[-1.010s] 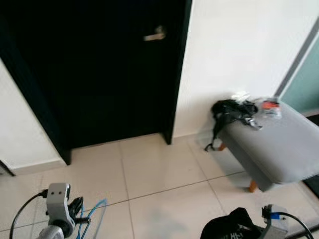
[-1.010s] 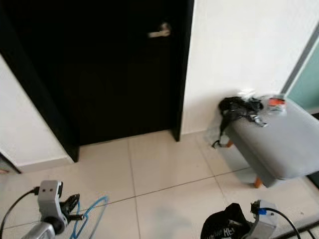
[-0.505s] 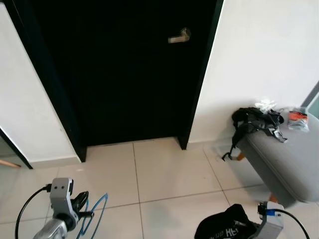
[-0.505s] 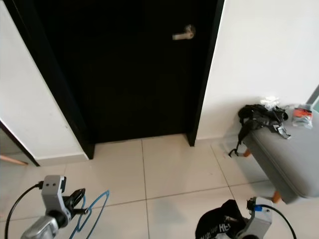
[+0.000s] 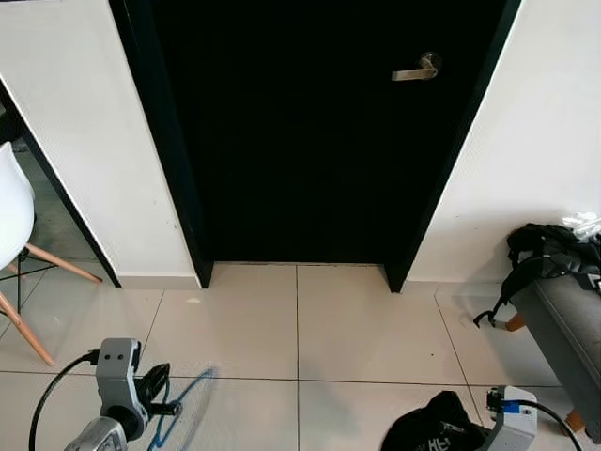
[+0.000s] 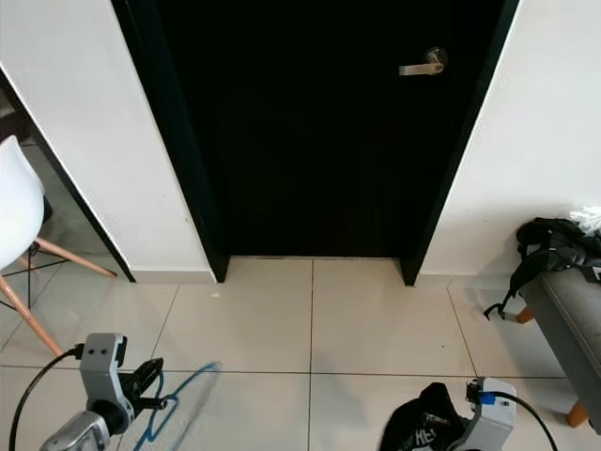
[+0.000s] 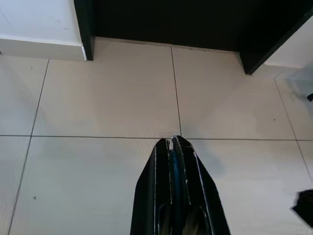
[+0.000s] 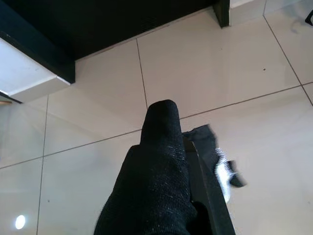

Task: Hang hanger

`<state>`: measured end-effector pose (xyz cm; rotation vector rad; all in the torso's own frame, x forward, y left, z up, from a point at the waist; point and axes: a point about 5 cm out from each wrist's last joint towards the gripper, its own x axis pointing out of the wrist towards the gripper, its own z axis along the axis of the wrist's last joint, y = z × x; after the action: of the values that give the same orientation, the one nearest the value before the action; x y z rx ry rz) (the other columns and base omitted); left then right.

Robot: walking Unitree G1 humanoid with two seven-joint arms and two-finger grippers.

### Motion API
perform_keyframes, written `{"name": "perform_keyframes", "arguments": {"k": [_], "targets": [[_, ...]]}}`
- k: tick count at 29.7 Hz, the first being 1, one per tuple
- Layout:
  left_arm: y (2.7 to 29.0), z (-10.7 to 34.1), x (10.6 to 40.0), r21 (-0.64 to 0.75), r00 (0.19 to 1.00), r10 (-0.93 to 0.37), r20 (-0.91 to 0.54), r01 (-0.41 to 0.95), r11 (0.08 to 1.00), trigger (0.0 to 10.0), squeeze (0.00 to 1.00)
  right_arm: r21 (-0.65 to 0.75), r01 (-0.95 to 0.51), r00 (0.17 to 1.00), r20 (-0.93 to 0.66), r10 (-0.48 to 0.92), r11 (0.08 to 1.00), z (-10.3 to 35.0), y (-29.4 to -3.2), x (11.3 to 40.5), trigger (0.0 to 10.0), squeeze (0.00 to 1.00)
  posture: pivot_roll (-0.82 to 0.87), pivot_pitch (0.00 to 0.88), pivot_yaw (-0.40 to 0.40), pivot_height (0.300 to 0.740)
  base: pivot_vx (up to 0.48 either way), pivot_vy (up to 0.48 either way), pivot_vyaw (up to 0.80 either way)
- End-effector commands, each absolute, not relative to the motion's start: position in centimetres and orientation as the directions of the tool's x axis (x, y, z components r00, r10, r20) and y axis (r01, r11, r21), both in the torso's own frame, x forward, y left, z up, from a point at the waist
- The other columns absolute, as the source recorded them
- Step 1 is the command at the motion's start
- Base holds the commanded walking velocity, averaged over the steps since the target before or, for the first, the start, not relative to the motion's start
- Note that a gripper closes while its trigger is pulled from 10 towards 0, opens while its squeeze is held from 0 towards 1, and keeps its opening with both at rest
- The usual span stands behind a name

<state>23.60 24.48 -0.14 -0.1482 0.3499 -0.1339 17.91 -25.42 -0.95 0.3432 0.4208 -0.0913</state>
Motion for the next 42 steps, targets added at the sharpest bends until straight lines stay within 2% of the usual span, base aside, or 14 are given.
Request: {"name": "perform_keyframes", "arguments": {"k": [1, 42], "targets": [[24.7, -0.4, 23.1, -0.189, 0.926, -0.157, -0.344, 0.096, 0.977, 10.0, 0.00, 0.300, 0.169, 0.903, -0.429, -0.026, 0.939, -1.2, -25.8, 17.4, 10.0, 0.00, -0.02, 0.105, -0.026, 0.740, 0.000, 0.000, 0.58], [24.1, -0.1, 23.1, -0.208, 0.926, -0.191, -0.327, 0.127, 0.970, 10.0, 0.00, 0.295, 0.165, 0.890, -0.456, -0.013, 0.941, -2.3, -26.7, 17.1, 10.0, 0.00, -0.02, 0.102, -0.046, 0.740, 0.000, 0.000, 0.59]]}}
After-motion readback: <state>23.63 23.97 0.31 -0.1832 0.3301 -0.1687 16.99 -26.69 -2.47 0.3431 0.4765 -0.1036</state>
